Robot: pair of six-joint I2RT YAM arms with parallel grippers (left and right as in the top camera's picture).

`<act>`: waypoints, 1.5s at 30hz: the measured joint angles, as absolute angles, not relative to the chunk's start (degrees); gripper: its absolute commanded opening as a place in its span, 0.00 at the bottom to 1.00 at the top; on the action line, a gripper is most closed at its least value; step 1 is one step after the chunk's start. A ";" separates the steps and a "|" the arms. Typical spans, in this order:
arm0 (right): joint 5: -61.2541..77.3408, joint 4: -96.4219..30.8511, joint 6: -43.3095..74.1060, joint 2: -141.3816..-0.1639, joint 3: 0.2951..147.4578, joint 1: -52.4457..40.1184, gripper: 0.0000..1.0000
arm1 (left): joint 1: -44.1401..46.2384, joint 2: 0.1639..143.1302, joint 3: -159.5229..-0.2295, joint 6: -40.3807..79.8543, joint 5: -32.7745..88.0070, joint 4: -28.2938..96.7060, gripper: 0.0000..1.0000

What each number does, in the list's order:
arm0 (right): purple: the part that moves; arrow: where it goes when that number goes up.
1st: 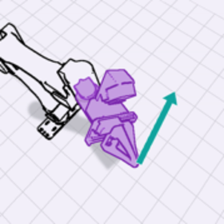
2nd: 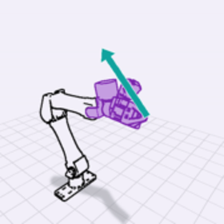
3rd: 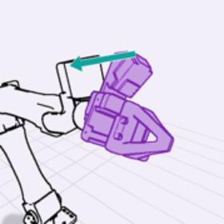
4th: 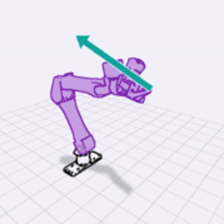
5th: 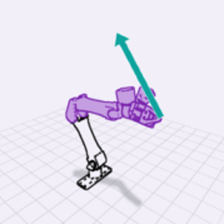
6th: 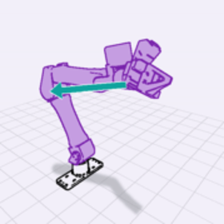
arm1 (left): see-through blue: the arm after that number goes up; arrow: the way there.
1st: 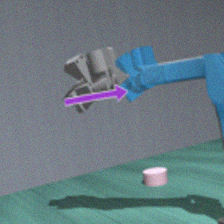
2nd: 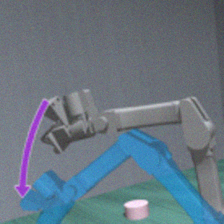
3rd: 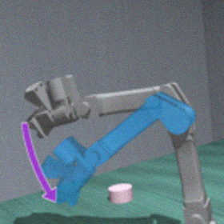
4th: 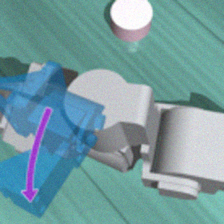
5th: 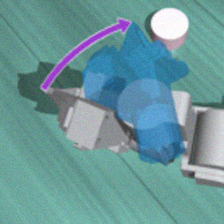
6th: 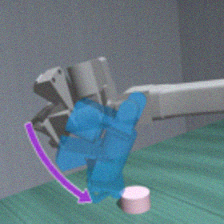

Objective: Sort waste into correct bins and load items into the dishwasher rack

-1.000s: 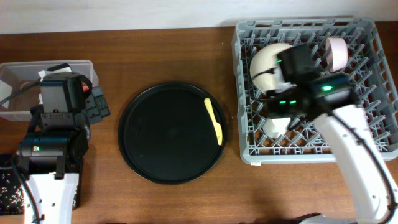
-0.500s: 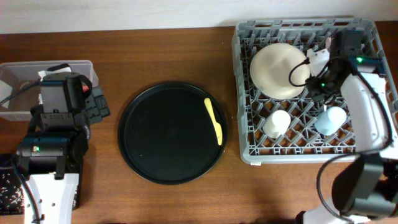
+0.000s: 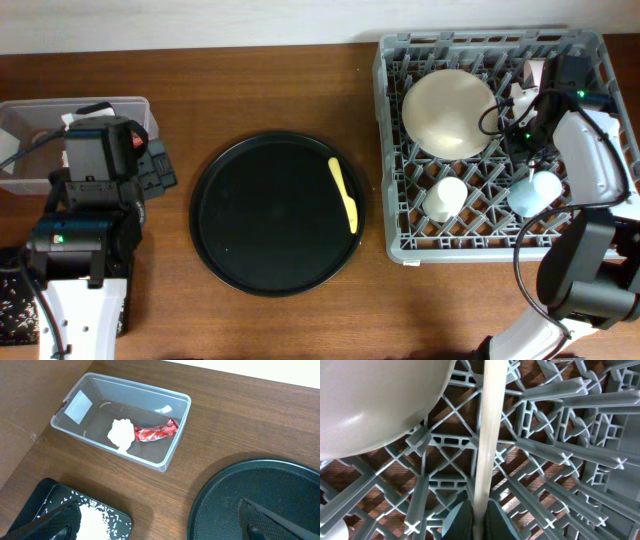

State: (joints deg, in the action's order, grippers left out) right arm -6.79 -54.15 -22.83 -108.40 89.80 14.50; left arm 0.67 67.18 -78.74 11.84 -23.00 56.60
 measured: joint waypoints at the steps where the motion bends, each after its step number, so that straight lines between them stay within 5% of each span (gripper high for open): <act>1: -6.57 -54.15 -22.50 -108.40 89.80 14.50 0.04 | 0.67 67.18 -78.74 11.84 -23.00 56.60 0.99; 15: -2.87 -51.48 -16.43 -108.40 89.80 14.50 0.04 | 0.67 67.18 -78.74 11.84 -23.00 56.60 0.99; 16: -2.72 -51.31 -16.40 -108.40 89.80 14.50 0.09 | 0.67 67.18 -78.74 11.84 -23.00 56.60 0.99; 19: -2.48 -51.29 -16.25 -108.40 89.78 14.50 0.43 | 0.67 67.18 -78.74 11.84 -23.00 56.60 0.99; 21: -2.44 -51.27 -16.12 -108.40 89.78 14.50 0.53 | 0.67 67.18 -78.74 11.84 -23.00 56.60 0.99; 28: -2.28 -53.76 -16.08 -108.40 92.27 14.41 0.52 | 0.67 67.18 -78.74 11.84 -23.00 56.58 0.99; 33: 3.70 -63.90 -14.94 -106.00 106.08 9.41 0.37 | 0.67 67.18 -78.74 11.84 -23.00 56.60 0.99; 37: 16.49 -66.54 -13.28 -101.89 108.97 -4.91 0.36 | 0.67 67.18 -78.74 11.84 -23.00 56.60 0.99; 45: 13.69 -64.86 -12.08 -106.65 102.00 -30.20 0.34 | 0.67 67.18 -78.74 11.84 -23.00 56.60 0.99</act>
State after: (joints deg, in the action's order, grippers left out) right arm 13.69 -64.86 -12.08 -106.65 102.00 -30.20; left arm 0.67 67.18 -78.74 11.84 -23.00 56.60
